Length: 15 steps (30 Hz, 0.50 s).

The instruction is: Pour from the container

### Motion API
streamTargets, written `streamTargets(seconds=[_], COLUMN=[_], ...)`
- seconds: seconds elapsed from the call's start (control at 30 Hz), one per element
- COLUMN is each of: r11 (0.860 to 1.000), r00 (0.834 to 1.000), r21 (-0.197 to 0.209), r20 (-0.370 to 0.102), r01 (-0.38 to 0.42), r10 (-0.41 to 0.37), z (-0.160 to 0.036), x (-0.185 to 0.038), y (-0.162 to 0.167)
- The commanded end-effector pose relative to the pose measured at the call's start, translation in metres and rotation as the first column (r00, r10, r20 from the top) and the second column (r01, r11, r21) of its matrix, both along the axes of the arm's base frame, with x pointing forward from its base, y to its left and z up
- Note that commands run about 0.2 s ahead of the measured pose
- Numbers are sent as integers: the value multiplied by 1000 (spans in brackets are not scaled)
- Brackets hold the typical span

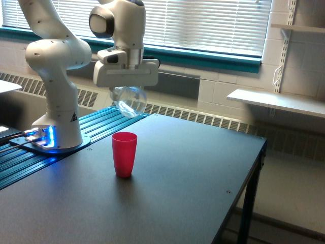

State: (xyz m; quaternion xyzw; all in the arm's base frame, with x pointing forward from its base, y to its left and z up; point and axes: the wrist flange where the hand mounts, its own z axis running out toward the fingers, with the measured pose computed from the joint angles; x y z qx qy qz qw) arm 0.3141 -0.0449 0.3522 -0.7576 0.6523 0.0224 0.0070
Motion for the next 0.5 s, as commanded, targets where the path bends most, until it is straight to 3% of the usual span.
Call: streamTargets(seconds=[0.03,0.1,0.17,0.27,0.33,0.5], r11=[997,998,996,996,993,992], r00=[998,999,995,998,989,991], r21=[-67,-54,-11,-72,-20,-22], r20=[-51,-9,60,31,89,58], r01=[23,45,85,61,118,125], r10=[-27,-45,-84,-59,-116,-124], z=[-7,-3,2,-1,4,-2], x=[-7,-1,5,4,9,5], y=[14,17,15,22,18,18])
